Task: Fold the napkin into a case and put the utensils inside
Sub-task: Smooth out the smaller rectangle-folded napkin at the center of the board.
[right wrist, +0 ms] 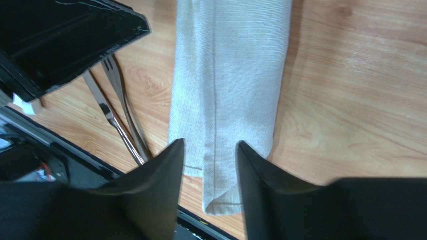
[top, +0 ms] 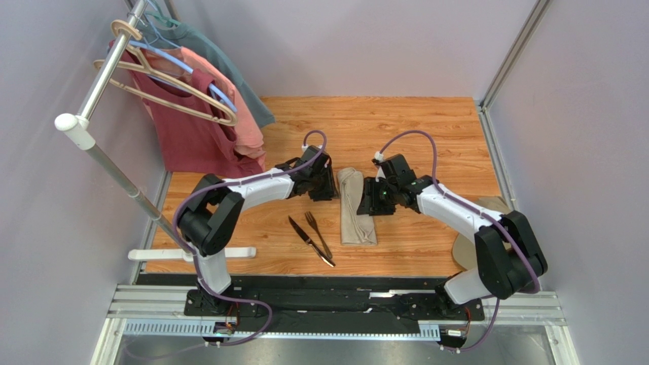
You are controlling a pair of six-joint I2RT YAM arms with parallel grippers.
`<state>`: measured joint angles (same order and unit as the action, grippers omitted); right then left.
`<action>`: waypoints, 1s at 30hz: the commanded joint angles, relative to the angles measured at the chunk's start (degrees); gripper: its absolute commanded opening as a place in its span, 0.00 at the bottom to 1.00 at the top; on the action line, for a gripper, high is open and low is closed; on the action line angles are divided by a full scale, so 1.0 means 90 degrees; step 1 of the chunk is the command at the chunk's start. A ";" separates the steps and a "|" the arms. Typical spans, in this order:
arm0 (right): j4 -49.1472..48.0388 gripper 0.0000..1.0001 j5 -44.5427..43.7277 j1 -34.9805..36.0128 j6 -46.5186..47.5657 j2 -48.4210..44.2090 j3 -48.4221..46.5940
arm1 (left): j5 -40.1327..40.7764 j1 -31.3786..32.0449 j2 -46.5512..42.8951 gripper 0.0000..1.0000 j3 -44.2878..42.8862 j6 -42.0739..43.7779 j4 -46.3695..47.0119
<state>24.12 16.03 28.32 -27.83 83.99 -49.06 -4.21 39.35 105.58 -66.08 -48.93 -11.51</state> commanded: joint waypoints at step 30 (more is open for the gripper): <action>0.2320 0.48 -0.3822 0.2537 0.0534 0.0932 -0.1258 | -0.1701 0.0305 -0.0764 0.00 0.1386 -0.0101 0.0673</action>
<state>44.18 -14.85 50.98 -22.13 94.83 -58.87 -22.09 41.56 103.28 -53.25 -52.27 -2.76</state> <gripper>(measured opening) 0.504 0.007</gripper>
